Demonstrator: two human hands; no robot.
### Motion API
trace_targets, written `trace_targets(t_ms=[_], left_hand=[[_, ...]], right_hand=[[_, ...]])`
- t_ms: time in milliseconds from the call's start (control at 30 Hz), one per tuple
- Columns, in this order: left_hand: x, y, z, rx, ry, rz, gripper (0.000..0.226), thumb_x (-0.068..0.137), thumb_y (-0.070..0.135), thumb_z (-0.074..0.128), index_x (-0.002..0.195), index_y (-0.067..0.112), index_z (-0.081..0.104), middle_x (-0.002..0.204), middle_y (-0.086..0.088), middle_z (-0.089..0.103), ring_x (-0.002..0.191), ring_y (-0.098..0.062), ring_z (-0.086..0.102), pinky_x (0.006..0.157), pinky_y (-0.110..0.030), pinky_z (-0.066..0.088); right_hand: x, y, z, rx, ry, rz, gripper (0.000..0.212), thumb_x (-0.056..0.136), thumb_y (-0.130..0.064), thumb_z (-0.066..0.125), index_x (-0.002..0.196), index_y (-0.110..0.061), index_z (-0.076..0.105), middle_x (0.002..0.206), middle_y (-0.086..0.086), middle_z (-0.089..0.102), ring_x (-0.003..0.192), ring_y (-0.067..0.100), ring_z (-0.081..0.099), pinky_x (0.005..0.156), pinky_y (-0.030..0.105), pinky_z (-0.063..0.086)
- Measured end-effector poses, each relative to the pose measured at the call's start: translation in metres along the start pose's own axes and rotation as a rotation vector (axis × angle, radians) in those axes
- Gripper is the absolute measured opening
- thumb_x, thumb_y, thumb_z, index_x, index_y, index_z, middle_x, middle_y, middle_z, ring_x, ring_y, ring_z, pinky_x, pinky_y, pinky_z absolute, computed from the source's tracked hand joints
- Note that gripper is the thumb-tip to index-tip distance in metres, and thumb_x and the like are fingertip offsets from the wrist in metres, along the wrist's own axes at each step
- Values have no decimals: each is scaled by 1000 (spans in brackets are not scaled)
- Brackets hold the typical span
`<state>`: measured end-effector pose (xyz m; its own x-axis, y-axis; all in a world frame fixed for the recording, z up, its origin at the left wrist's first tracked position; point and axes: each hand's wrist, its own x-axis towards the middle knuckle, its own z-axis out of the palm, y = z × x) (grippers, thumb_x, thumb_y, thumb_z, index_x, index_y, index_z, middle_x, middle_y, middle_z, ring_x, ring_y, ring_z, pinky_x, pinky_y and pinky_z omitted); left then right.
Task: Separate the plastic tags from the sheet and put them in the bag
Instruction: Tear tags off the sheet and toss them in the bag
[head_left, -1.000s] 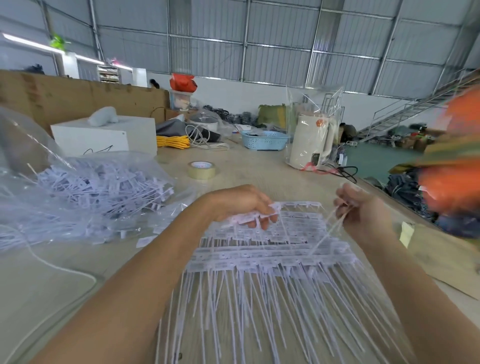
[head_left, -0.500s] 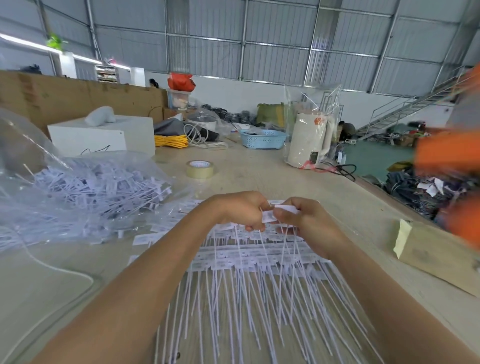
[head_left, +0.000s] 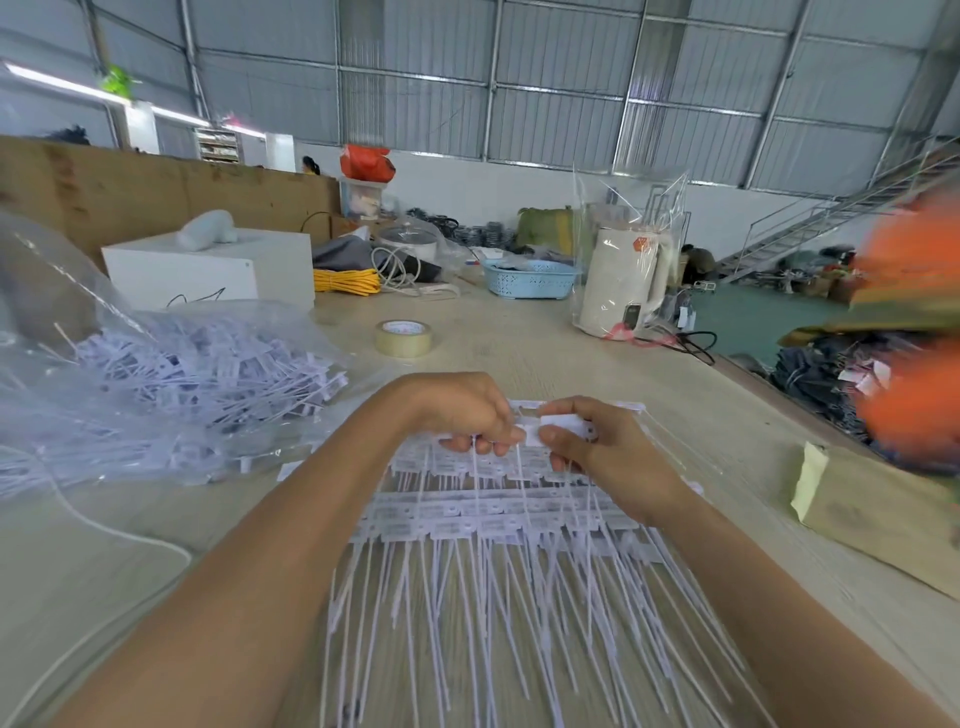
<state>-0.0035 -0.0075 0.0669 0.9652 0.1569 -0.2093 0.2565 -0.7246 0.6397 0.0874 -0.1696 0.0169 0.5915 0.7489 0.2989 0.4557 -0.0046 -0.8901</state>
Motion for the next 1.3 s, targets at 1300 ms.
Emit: trace_targets(t_ms=[1300], left_hand=[[-17,27,-13,-302,-83,-79,34,90,17,51,56,11,48,43,4,31,35,-6,19,38,-17,9]], right_hand=[[2,-7,-16,105,453,-34,16,86,-4,65,72,-7,56,51,6,46,38,15,43,36,19,38]])
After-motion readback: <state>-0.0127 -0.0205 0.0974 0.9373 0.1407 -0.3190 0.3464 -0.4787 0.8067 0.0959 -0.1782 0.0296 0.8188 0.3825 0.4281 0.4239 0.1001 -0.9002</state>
